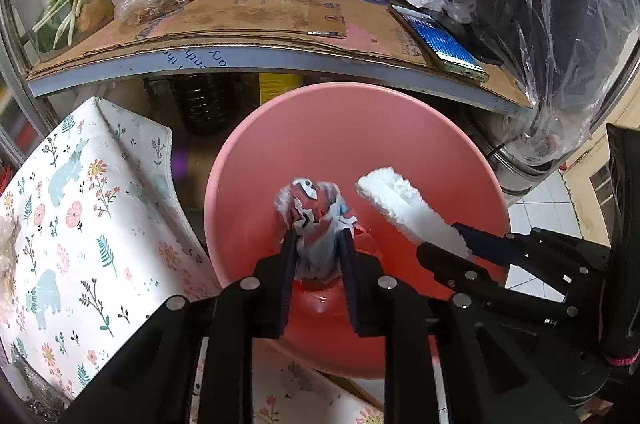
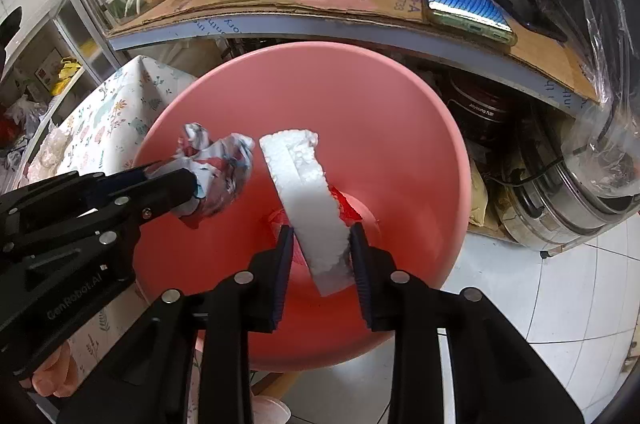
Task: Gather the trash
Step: 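Carry both items over the pink bucket and open both tools to drop them, then move both open tools back over the table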
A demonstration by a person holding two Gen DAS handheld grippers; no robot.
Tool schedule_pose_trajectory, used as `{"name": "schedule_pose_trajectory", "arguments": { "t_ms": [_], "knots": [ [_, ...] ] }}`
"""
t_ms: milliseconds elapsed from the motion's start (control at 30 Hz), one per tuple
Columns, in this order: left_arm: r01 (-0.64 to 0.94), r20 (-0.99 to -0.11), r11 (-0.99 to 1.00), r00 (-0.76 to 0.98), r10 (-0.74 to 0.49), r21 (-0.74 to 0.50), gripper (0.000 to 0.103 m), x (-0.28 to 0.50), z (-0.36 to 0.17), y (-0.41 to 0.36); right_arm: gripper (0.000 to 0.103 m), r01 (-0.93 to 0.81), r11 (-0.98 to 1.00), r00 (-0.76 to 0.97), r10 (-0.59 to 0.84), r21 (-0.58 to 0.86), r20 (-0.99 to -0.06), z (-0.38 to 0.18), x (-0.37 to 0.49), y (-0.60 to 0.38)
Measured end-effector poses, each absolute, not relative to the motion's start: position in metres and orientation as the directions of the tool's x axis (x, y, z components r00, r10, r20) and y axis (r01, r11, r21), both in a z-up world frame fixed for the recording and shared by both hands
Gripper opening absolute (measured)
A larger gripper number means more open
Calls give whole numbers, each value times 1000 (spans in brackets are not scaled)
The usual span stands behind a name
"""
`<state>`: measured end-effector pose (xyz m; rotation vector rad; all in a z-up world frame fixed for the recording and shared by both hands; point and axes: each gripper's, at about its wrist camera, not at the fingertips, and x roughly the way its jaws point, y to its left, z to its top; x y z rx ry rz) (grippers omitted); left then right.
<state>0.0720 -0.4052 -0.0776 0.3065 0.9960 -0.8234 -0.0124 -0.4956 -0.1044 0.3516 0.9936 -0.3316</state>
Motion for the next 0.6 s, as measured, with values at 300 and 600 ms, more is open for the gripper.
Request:
{"name": "schedule_pose_trajectory", "arguments": {
  "t_ms": [300,600],
  "knots": [
    [724,-814,673,297,-499,-148,41,71,-64,-399,42,427,895,522,-126,131,-844,-100,-16,-495],
    [713,-802,687,325,-501,-141,43,63,-45,-370,42,410,905,537,-138,114,-832,-86,-19,-476]
  ]
}}
